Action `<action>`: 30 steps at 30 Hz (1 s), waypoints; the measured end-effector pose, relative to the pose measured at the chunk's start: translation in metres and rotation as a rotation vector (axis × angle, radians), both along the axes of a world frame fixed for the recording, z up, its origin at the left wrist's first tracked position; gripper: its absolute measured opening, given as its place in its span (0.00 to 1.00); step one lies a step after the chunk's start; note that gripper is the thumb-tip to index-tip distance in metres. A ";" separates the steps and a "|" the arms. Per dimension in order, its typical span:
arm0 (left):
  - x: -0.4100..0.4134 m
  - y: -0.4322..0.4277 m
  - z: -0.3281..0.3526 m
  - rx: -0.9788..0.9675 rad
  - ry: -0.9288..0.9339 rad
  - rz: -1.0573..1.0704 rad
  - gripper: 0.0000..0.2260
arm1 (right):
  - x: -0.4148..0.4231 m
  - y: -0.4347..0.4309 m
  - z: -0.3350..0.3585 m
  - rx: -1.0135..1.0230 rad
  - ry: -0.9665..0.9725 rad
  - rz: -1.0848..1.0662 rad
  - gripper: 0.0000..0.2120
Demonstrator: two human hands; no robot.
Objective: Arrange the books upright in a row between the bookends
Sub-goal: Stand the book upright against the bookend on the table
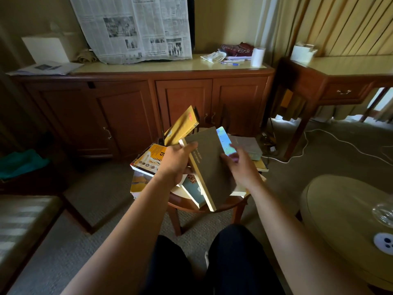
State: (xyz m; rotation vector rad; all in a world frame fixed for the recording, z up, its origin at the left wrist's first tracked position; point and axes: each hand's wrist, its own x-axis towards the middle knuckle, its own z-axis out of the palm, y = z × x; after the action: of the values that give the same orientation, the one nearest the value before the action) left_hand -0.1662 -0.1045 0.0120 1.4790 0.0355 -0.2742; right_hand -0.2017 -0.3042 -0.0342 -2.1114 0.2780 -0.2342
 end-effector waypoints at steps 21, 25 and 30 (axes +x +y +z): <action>0.147 -0.021 -0.007 0.466 -0.526 0.044 0.15 | 0.084 0.053 0.046 0.121 -0.267 -0.340 0.17; 0.209 -0.036 -0.033 0.971 -0.581 -0.125 0.24 | 0.113 0.050 0.031 0.123 -0.330 -0.446 0.20; 0.253 -0.048 -0.059 1.248 -0.774 -0.322 0.24 | 0.135 0.045 0.020 0.062 -0.383 -0.497 0.19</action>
State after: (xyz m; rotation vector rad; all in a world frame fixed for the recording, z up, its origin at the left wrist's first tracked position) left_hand 0.0870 -0.1522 -0.0472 2.7468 -0.7875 0.1369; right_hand -0.0668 -0.2597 -0.0141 -1.8596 0.5674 -0.8970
